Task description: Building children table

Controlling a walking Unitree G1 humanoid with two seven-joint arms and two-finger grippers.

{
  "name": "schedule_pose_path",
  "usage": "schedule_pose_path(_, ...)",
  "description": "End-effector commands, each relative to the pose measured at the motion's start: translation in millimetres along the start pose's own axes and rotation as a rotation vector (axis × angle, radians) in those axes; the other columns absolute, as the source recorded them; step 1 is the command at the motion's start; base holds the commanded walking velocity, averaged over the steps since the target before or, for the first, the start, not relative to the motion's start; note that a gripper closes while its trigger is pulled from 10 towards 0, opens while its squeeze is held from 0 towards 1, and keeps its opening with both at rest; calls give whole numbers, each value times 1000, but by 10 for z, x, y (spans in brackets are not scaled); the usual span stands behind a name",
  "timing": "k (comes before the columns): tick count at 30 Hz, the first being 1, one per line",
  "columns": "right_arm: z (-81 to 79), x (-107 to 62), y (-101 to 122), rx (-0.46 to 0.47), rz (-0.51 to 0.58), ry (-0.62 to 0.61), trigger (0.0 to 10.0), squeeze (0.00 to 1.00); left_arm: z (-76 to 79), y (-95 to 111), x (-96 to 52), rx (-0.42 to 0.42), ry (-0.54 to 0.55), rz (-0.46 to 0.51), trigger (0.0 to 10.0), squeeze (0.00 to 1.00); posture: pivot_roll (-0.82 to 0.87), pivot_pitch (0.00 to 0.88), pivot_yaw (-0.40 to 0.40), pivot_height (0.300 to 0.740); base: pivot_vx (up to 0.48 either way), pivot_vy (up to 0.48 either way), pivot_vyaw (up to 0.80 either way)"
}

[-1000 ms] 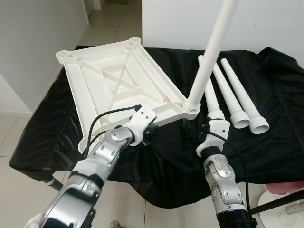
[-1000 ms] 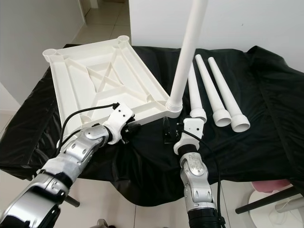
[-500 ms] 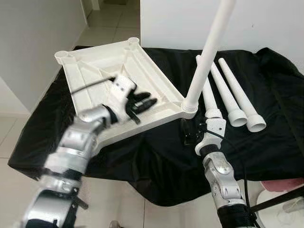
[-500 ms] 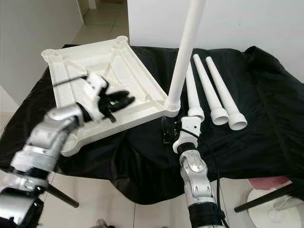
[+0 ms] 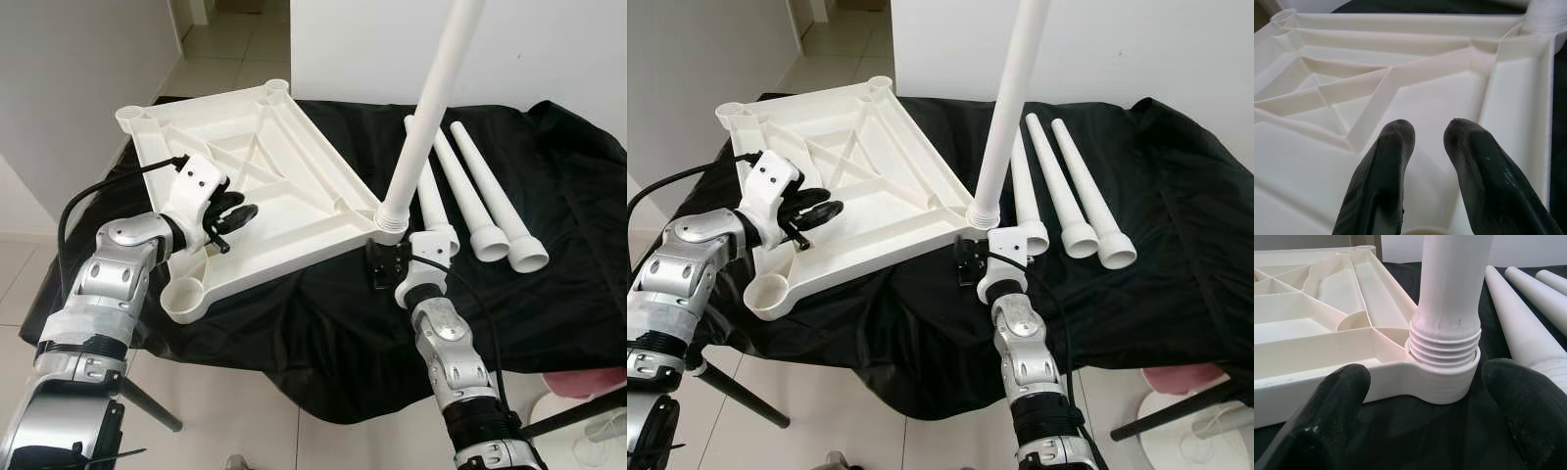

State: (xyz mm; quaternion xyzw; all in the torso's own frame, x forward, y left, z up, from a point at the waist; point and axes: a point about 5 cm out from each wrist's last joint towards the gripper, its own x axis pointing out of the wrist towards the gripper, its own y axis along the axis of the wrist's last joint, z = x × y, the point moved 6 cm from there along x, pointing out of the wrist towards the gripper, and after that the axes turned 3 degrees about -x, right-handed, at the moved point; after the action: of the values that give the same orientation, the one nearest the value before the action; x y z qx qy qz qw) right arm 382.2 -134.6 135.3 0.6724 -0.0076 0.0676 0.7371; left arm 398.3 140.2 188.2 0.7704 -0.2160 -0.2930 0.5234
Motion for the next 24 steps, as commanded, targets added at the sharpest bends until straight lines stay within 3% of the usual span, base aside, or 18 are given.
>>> schedule_pose_path(1, 37, 21, -5, -1, -4, -14, 10000, 0, -372, -118, -108, 32, 326, -40, 10000, 0, 14, 52, -14, 740, 0, 0, 0)
schedule_pose_path(6, 60, 62, 9, 0, -4, -27, 10000, 0, -417, -288, -227, 94, 338, -112, 10000, 0, 26, 63, -14, 740, 0, 0, 0)
schedule_pose_path(9, 91, 72, -18, 1, -15, -45, 10000, 0, -452, -513, -356, 100, 365, -183, 10000, 0, 36, 73, -13, 740, 0, 0, 0)
schedule_pose_path(11, 91, 72, -18, 1, -15, -45, 10000, 0, -452, -513, -356, 100, 365, -183, 10000, 0, 36, 73, -13, 740, 0, 0, 0)
schedule_pose_path(19, 180, 137, -4, -6, -13, -75, 10000, 0, -541, -768, -581, 130, 410, -292, 10000, 0, 44, 83, -16, 740, 0, 0, 0)
schedule_pose_path(24, 252, 198, 34, -15, -6, -97, 10000, 0, -515, -827, -612, 145, 408, -310, 10000, 0, 45, 85, -19, 740, 0, 0, 0)
